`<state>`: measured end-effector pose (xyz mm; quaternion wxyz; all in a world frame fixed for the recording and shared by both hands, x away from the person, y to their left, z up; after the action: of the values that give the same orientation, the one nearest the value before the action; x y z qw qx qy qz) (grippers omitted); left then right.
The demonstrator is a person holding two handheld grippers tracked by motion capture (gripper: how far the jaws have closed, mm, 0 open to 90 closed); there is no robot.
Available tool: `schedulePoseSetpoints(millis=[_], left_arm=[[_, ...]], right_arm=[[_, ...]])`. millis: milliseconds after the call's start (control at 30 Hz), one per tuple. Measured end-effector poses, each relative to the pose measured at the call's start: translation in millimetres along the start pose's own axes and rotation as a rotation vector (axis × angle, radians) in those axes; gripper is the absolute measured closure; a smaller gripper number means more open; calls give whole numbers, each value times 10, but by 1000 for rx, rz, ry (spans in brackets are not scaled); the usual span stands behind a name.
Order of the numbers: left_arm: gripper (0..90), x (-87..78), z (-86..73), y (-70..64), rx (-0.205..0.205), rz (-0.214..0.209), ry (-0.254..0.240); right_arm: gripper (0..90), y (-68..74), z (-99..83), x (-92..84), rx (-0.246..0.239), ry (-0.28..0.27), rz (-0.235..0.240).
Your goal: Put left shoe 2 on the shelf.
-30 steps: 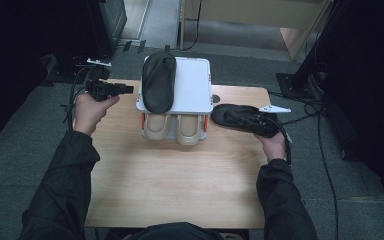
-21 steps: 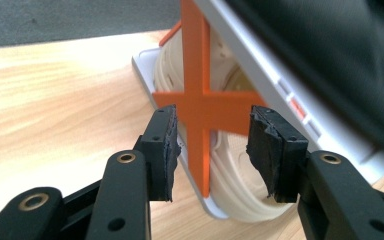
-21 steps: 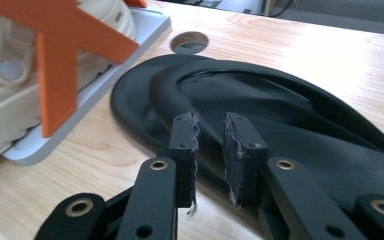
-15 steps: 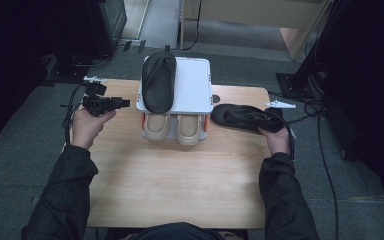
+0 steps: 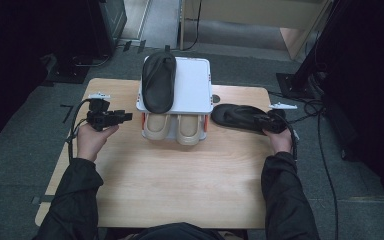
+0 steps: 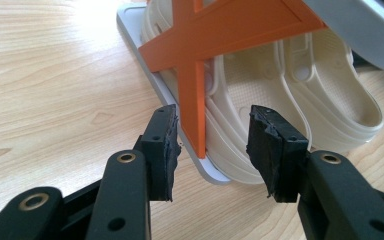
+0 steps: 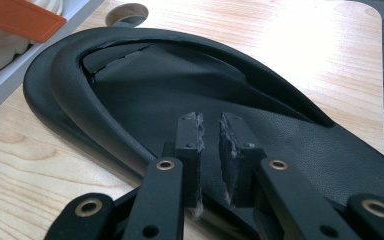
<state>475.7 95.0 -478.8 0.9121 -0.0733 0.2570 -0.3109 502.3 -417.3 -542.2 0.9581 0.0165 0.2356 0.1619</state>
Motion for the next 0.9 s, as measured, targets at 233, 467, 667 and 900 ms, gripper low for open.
schedulePoseSetpoints(millis=[233, 467, 667, 900], left_arm=[[547, -19, -61, -11, -6, -19, -16], [545, -23, -92, 29, -14, -12, -22], [536, -1, -119, 109, -19, -10, -26], [536, 28, -130, 187, -32, -5, -23]], right_arm=[[803, 28, -24, -23, 15, 7, 11], [801, 92, -52, -74, 6, 15, 23], [798, 172, -99, -145, 0, 22, 39], [797, 286, -133, -203, -21, 36, 63]])
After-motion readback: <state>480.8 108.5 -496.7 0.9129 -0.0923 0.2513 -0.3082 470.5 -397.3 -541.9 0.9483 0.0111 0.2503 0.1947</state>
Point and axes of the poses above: each handheld gripper's, and its own axes: x roughly forward along the jaws, z roughly out of its top, y roughly to its left, the point moved 9 cm from there along x, roughly forward along the jaws, and after that the axes turned 14 degrees about -y, right-handed, at the moved point
